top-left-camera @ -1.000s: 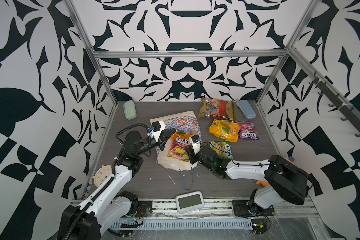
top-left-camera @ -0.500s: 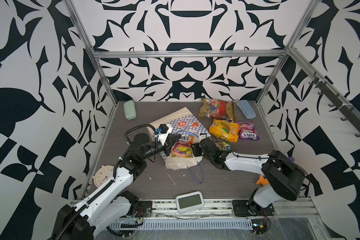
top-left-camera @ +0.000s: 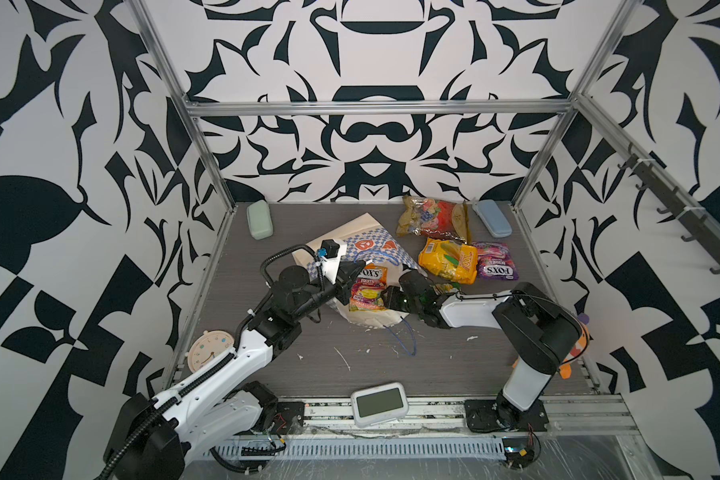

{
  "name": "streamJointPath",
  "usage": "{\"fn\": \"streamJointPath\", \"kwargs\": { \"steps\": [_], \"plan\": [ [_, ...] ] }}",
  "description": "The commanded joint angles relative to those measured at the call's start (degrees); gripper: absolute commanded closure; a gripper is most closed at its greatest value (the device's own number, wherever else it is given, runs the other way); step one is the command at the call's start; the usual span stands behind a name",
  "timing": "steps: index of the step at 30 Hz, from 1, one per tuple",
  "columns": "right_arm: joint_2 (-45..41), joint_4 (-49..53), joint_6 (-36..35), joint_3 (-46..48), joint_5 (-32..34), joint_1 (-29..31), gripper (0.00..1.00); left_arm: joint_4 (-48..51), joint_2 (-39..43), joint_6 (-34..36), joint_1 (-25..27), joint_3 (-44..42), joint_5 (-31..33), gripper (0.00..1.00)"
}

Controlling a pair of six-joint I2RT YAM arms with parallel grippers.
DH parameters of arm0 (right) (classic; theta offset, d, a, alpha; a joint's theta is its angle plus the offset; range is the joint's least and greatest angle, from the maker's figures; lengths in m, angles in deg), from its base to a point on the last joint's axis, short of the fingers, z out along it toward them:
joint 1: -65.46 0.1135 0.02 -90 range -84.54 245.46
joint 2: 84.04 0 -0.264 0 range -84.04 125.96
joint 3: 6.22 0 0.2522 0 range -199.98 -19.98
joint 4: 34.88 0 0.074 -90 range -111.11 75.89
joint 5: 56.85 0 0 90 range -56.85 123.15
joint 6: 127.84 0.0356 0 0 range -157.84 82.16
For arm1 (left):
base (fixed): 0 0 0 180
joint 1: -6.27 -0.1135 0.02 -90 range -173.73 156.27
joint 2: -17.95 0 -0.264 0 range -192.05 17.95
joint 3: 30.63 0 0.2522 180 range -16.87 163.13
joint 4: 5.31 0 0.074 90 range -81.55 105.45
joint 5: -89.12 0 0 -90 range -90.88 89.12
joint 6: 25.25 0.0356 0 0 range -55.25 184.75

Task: Take the snacks out of the paper bag

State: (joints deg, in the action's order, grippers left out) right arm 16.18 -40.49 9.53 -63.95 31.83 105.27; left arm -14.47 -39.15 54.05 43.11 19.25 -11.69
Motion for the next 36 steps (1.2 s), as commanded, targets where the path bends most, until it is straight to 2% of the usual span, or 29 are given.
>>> {"fn": "streamJointPath", "kwargs": {
  "steps": [1,5,7,10,13,17,23,36],
  "plan": [
    [-0.2,-0.8,3.9,0.1,-1.1,-0.5,0.54,-1.7,-0.4,-1.4,0.1,1.3,1.9,1.0],
    [3.6,-6.5,6.3,-0.3,-5.8,-0.5,0.54,-2.0,-0.7,-0.9,0.2,1.1,1.7,1.0],
    [5.2,-10.8,8.8,0.0,-7.9,-0.5,0.59,-2.2,-0.8,-0.9,0.2,1.2,1.7,1.0],
    [6.7,-16.0,11.4,0.9,-9.1,-0.5,0.71,-2.3,-0.7,-0.7,0.3,1.1,1.8,1.0],
    [8.0,-21.2,13.7,2.5,-9.2,-0.7,0.88,-2.2,-0.7,-0.4,0.3,1.0,1.9,1.0],
    [8.6,-25.8,15.0,3.0,-9.4,-0.8,1.0,-2.1,0.0,-0.2,0.3,0.6,2.4,1.0],
    [5.1,-28.0,13.8,3.8,-10.5,-0.9,1.0,-2.4,1.2,-0.1,0.3,-0.5,3.8,1.0],
    [-9.4,-18.8,9.9,8.2,-9.2,-1.1,1.0,-2.2,0.4,0.9,0.3,-0.1,6.1,1.0]
  ]
}}
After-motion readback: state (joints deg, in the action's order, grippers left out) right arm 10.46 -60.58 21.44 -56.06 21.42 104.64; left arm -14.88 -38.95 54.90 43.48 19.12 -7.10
